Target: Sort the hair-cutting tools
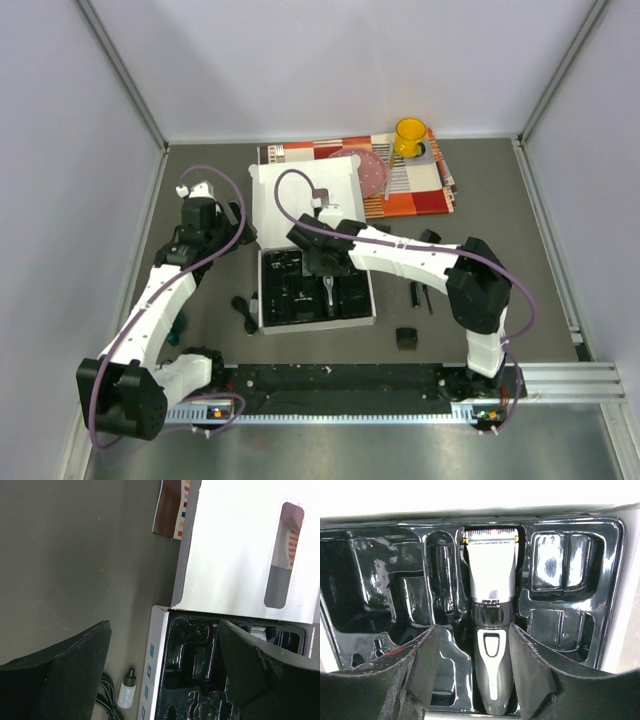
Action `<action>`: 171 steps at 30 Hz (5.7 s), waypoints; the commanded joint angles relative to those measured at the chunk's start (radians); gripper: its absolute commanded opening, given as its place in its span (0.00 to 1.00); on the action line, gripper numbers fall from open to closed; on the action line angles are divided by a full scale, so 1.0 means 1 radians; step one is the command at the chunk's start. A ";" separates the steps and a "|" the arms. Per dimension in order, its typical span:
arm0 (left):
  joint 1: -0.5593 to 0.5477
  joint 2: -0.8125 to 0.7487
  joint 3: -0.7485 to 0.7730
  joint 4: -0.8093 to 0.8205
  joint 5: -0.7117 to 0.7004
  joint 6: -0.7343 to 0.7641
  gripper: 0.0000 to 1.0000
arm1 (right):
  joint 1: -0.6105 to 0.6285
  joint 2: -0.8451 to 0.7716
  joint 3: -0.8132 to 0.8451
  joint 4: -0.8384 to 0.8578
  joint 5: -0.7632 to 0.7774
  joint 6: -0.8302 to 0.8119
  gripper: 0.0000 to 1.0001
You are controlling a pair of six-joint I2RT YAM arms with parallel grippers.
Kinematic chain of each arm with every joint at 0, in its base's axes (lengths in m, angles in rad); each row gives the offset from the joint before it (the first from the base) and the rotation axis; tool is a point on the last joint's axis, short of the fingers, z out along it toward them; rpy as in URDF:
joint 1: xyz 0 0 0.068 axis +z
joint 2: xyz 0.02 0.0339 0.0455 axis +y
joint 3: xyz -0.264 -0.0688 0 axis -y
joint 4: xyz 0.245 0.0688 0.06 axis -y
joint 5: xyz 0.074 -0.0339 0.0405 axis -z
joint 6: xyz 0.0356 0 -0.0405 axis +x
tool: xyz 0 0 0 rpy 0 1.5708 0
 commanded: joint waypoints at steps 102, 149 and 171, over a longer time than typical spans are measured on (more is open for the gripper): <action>-0.012 -0.132 -0.139 -0.035 0.266 0.119 0.96 | -0.370 -0.552 -0.401 0.078 -0.057 -0.246 0.00; -0.014 -0.085 -0.127 -0.058 0.223 0.105 0.92 | -0.020 -0.034 -0.160 0.425 0.052 -0.122 0.00; -0.014 -0.088 -0.125 -0.057 0.218 0.110 0.92 | -0.006 -0.011 -0.202 0.416 0.084 -0.125 0.00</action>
